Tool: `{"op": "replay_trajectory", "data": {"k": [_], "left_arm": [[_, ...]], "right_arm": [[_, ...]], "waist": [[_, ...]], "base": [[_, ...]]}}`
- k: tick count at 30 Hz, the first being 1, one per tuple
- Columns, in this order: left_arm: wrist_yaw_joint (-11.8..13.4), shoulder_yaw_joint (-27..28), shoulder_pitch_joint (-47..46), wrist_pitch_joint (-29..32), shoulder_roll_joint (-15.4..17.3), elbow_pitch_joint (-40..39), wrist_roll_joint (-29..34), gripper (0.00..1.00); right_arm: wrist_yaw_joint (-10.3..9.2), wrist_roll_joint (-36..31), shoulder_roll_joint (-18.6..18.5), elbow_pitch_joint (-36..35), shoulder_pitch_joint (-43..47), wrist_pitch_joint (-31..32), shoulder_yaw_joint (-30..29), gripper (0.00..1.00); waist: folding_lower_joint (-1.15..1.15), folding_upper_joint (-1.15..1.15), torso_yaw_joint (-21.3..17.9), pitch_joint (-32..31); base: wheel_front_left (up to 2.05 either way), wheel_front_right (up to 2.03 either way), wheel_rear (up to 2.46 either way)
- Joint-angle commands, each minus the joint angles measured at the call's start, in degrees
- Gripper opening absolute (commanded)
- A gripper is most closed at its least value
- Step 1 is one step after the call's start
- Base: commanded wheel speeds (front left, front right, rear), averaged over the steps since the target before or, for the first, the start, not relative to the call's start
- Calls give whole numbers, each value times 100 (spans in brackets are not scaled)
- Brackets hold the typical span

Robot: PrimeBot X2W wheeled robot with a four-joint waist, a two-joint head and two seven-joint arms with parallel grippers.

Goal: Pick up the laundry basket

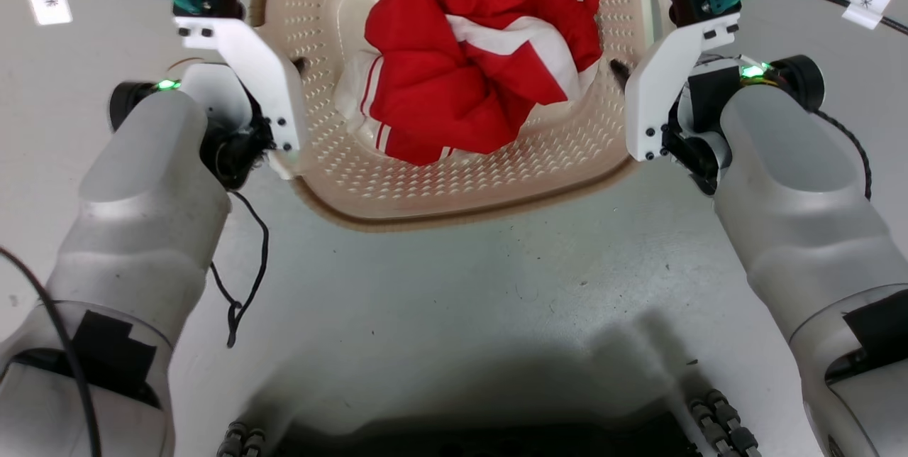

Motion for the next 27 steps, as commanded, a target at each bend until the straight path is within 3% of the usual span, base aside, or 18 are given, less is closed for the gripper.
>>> {"op": "replay_trajectory", "data": {"k": [1, 9, 27], "left_arm": [[17, -42, -56, 9, 87, 31, -35, 0], [6, -445, -71, 56, 86, 39, -306, 0], [-21, -1326, 666, 1813, -62, -1, -1484, 0]], "right_arm": [[-4, 69, 10, 21, -95, -2, 52, 0], [-1, 373, -9, 123, -99, 17, 397, 0], [22, 2067, 49, -27, 802, 2381, 1521, 0]], "waist": [[-1, 0, 1, 1], [-1, 0, 1, -173], [-1, 0, -166, -2264]], "base": [[0, 0, 0], [0, 0, 0], [0, 0, 0]]}}
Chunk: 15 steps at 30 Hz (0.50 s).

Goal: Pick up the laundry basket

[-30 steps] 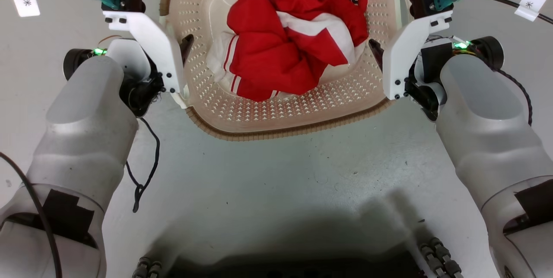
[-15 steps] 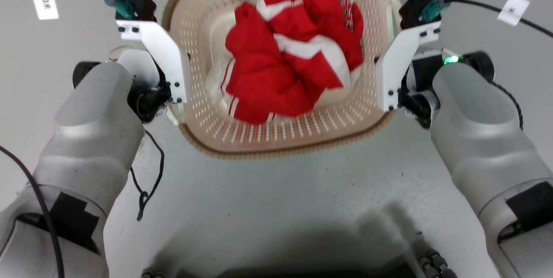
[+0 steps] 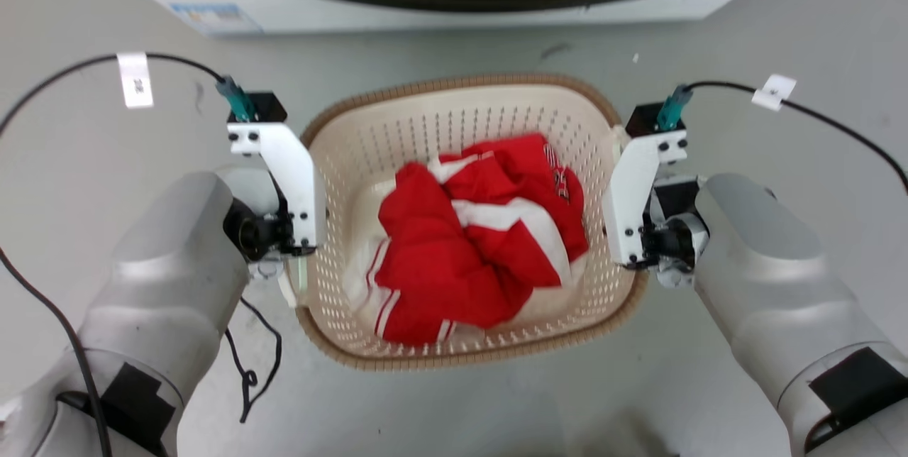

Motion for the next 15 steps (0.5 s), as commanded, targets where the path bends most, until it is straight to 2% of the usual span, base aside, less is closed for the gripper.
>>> {"op": "replay_trajectory", "data": {"k": [1, 8, 15], "left_arm": [[-70, -73, 109, 102, -121, -77, -84, 0], [-71, -231, 441, 337, -205, 7, -364, 0], [-71, -365, 736, 395, -279, 106, -533, 0]], "right_arm": [[59, 112, 97, -14, 90, 124, 68, 0], [60, 480, 104, 82, 371, 497, 233, 0], [60, 675, 101, 146, 677, 582, 436, 0]], "waist": [[0, 0, -63, -539], [0, 0, -124, -1369], [0, 0, -160, -2095]], "base": [[0, 0, 0], [0, 0, 0], [0, 0, 0]]}}
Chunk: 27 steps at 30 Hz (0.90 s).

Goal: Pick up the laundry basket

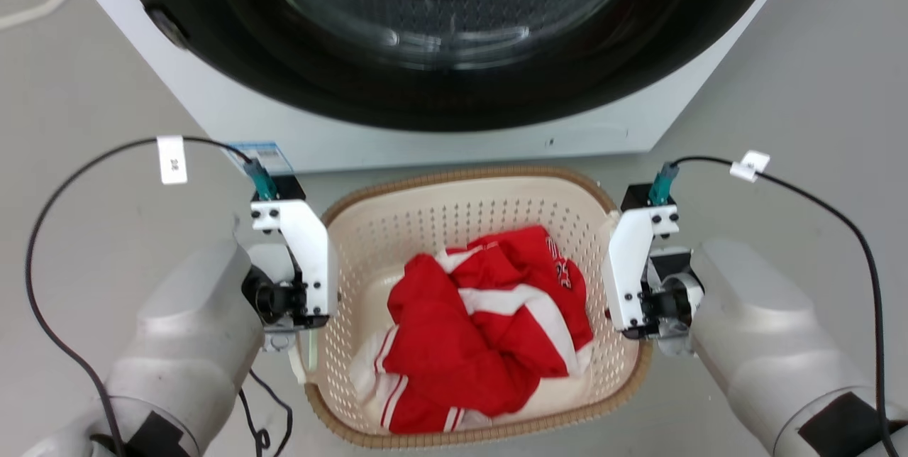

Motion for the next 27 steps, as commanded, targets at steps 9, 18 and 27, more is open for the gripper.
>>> {"op": "replay_trajectory", "data": {"k": [9, 18, 27], "left_arm": [[-77, -183, 453, 132, -329, 70, -255, 0], [-77, -300, 771, 109, -430, 193, -392, 0], [-78, -357, 838, -56, -491, 233, -443, 0]], "right_arm": [[70, 311, 120, 80, 510, 117, 209, 0], [70, 436, 120, 153, 852, 10, 338, 0], [70, 445, 122, 192, 879, -293, 447, 0]], "waist": [[1, 0, 5, -1223], [1, 0, 51, -1826], [1, 0, 121, -2028]], "base": [[0, 0, 0], [0, 0, 0], [0, 0, 0]]}}
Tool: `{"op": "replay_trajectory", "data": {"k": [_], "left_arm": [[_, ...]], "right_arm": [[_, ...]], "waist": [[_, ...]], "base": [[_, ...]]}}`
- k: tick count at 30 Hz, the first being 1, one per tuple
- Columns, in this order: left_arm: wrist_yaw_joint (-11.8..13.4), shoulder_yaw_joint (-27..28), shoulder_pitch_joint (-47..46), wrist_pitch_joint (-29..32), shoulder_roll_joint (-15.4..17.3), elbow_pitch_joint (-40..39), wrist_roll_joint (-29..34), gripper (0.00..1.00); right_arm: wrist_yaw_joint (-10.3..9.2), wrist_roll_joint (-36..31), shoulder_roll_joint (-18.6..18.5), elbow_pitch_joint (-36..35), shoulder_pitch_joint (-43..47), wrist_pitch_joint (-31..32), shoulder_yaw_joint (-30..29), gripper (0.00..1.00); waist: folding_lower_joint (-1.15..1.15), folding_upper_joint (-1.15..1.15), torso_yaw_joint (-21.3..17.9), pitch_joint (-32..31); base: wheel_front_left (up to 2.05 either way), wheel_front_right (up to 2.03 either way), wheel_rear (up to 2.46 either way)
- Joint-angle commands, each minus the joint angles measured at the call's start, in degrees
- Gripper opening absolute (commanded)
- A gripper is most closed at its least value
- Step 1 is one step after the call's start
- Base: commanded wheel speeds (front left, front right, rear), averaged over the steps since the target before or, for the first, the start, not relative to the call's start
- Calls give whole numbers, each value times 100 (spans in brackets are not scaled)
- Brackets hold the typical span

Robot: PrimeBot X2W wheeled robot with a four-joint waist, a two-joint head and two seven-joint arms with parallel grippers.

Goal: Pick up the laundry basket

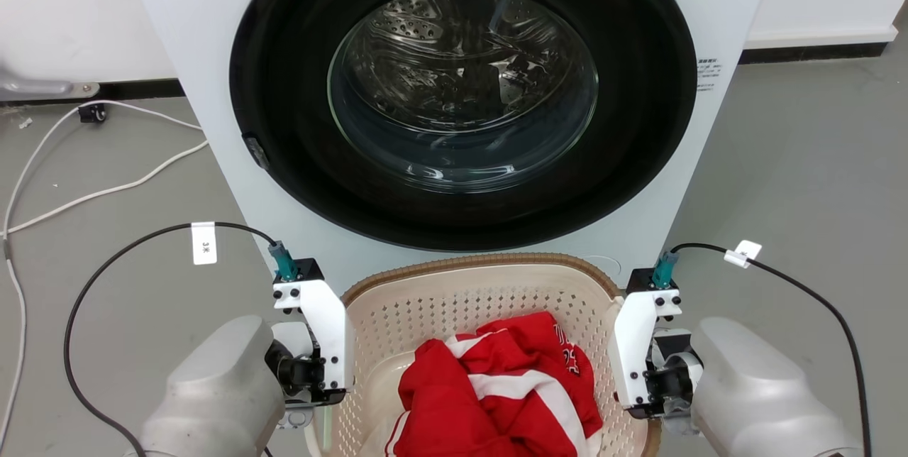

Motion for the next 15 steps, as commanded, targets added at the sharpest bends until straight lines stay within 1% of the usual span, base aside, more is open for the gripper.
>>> {"op": "replay_trajectory", "data": {"k": [1, 15], "left_arm": [[-82, -11, 51, -34, -208, -82, -51, 0], [-82, -125, -9, -352, -210, -58, -79, 0]], "right_arm": [[70, -23, 137, -40, -9, -154, 47, 0], [70, 27, 135, 17, -49, -310, 139, 0]], "waist": [[2, 0, 20, -24], [2, 0, 26, -43]], "base": [[0, 0, 0], [0, 0, 0]]}}
